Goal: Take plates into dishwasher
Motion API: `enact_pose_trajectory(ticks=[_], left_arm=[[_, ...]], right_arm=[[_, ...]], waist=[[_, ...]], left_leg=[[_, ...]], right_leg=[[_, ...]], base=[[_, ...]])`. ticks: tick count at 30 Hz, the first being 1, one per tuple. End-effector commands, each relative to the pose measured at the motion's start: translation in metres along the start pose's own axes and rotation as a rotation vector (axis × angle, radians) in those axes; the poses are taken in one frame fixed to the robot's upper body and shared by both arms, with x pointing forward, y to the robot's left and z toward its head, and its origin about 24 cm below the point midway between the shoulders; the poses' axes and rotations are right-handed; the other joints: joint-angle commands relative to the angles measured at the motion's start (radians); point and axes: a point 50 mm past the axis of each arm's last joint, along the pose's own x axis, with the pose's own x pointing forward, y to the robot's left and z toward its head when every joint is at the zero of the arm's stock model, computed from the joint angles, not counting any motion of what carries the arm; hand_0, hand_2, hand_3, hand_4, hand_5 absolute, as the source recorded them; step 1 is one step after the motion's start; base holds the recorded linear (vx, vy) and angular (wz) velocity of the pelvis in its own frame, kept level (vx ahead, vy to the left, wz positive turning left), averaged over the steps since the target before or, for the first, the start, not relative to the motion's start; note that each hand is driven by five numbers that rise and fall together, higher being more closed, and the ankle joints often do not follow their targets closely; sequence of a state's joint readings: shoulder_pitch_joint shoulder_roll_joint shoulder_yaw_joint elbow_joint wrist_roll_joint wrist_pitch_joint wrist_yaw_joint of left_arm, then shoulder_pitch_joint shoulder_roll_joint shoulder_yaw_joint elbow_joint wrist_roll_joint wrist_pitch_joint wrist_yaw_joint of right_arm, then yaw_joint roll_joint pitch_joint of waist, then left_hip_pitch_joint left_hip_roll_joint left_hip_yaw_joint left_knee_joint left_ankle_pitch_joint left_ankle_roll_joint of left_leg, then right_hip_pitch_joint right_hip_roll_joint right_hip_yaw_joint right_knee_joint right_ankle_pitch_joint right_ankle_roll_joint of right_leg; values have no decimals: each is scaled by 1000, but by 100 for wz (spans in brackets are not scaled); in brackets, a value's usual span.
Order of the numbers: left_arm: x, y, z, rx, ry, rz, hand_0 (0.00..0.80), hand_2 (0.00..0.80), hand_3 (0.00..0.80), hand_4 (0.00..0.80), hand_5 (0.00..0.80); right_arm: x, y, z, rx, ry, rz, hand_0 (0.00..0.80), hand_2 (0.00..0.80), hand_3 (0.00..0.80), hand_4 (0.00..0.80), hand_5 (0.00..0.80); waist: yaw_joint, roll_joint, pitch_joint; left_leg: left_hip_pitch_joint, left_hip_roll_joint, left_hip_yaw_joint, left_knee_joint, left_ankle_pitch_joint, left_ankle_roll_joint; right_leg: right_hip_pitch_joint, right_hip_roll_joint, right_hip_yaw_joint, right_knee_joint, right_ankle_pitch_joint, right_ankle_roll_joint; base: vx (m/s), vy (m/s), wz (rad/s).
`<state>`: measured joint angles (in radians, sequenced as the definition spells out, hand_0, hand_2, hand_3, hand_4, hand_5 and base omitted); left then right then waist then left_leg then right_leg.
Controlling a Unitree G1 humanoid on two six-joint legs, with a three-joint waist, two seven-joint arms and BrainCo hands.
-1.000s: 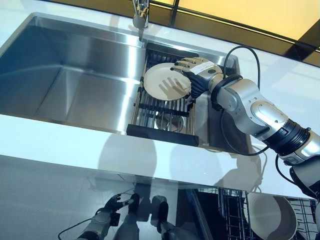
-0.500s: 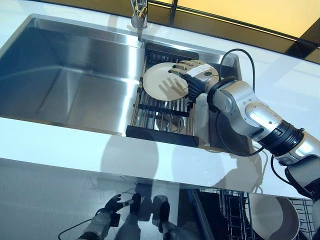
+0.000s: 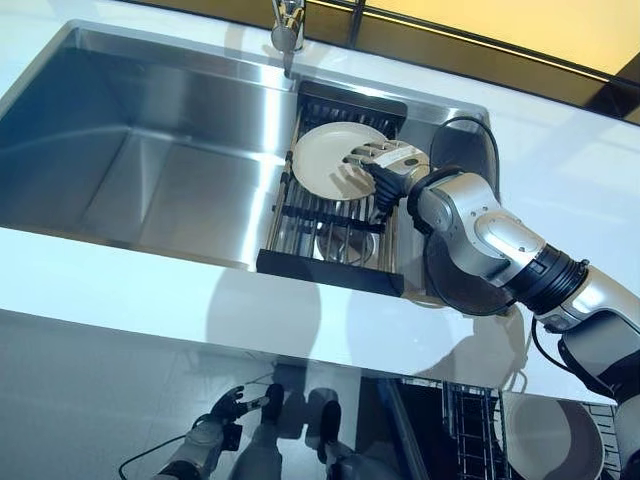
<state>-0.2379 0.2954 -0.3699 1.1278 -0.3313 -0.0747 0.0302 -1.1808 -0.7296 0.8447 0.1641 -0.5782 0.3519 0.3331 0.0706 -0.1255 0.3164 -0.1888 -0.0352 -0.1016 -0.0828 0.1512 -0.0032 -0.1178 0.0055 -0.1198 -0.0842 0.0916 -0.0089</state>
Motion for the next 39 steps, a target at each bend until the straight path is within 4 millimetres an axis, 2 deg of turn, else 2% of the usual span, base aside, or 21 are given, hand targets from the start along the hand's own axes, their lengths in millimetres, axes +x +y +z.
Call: enact_pose_trajectory(ticks=[1, 16, 17, 18, 19, 24, 25, 27, 28, 29, 30, 31, 32, 33, 39], left_arm=[[4, -4, 8, -18, -14, 10, 0, 0, 0, 0, 0], [4, -6, 10, -24, -15, 6, 0, 0, 0, 0, 0], [4, -6, 10, -24, -16, 6, 0, 0, 0, 0, 0], [4, -6, 11, -24, -18, 5, 0, 0, 0, 0, 0], [4, -6, 11, -24, -20, 5, 0, 0, 0, 0, 0], [5, -8, 12, -29, -27, 2, 0, 0, 0, 0, 0], [5, -9, 13, -28, -28, 0, 0, 0, 0, 0, 0], [5, -10, 13, -27, -30, -3, 0, 0, 0, 0, 0], [5, -10, 13, -27, -31, -4, 0, 0, 0, 0, 0], [5, -10, 13, -25, -32, -5, 0, 0, 0, 0, 0], [5, -10, 14, -25, -33, -6, 0, 0, 0, 0, 0], [5, -10, 14, -24, -34, -7, 0, 0, 0, 0, 0], [5, -10, 14, -24, -34, -7, 0, 0, 0, 0, 0], [5, -10, 14, -25, -33, -7, 0, 0, 0, 0, 0], [5, -11, 14, -27, -31, -6, 0, 0, 0, 0, 0]], right_arm=[[1, -18, -3, -71, 53, -74, 0, 0, 0, 0, 0], [8, -8, -6, -31, 108, -69, 0, 0, 0, 0, 0], [8, -8, -6, -26, 112, -69, 41, 41, 41, 41, 41], [8, -8, -6, -20, 120, -75, 0, 0, 0, 0, 0], [9, -8, -7, -16, 128, -75, 41, 41, 41, 41, 41], [10, -4, -10, -19, 160, -73, 75, 75, 75, 75, 75], [11, -4, -10, -24, 164, -76, 154, 154, 154, 154, 154], [12, -6, -10, -35, 170, -77, 229, 229, 229, 229, 229], [12, -7, -10, -46, 170, -79, 395, 395, 395, 395, 395], [12, -8, -11, -61, 172, -81, 461, 461, 461, 461, 461], [12, -9, -10, -66, 173, -83, 483, 483, 483, 483, 483], [12, -10, -10, -80, 176, -90, 599, 599, 599, 599, 599], [12, -11, -10, -83, 176, -91, 678, 678, 678, 678, 678], [12, -12, -9, -99, 177, -99, 800, 800, 800, 800, 800], [11, -19, -9, -147, 191, -134, 800, 800, 800, 800, 800]], waist=[[20, -13, 20], [30, -13, 21], [30, -13, 21], [30, -12, 23], [30, -11, 25], [33, -6, 30], [34, -4, 32], [36, -2, 34], [37, -2, 35], [38, -2, 35], [38, -1, 35], [39, -2, 34], [39, -2, 34], [39, -2, 33], [40, -4, 31]], left_leg=[[36, -34, 46, -4, -116, 51], [34, -37, 37, -4, -115, 54], [34, -37, 37, -4, -115, 54], [33, -37, 39, -4, -115, 54], [32, -37, 39, -4, -115, 54], [28, -38, 37, -4, -113, 55], [27, -38, 36, -4, -113, 55], [26, -38, 35, -4, -112, 55], [25, -38, 34, -4, -111, 55], [25, -38, 34, -4, -112, 55], [25, -38, 34, -4, -111, 55], [23, -39, 33, -4, -111, 55], [23, -39, 32, -4, -111, 55], [22, -40, 31, -4, -111, 56], [21, -39, 29, -4, -111, 57]], right_leg=[[-6, -2, -60, 68, -69, 31], [-6, -6, -68, 66, -67, 32], [-6, -6, -68, 66, -67, 32], [-8, -6, -68, 67, -67, 32], [-9, -6, -67, 67, -67, 32], [-11, -7, -71, 67, -68, 31], [-12, -8, -72, 68, -68, 31], [-14, -9, -75, 68, -68, 30], [-14, -9, -75, 68, -68, 30], [-14, -9, -76, 68, -68, 30], [-14, -9, -77, 69, -68, 30], [-15, -9, -77, 69, -68, 30], [-16, -9, -77, 69, -68, 30], [-16, -8, -77, 69, -70, 29], [-16, -8, -79, 71, -72, 28]], base=[[0, 0, 0], [-2, 3, 1], [0, 0, 0], [0, 0, 0], [0, 0, 0], [0, 0, 0], [-7, 2, 3], [-9, 2, 4], [-7, 0, 4], [-3, 0, 4], [-4, 0, 4], [0, 0, 0], [0, 0, 0], [0, 0, 0], [2, 0, 3]])
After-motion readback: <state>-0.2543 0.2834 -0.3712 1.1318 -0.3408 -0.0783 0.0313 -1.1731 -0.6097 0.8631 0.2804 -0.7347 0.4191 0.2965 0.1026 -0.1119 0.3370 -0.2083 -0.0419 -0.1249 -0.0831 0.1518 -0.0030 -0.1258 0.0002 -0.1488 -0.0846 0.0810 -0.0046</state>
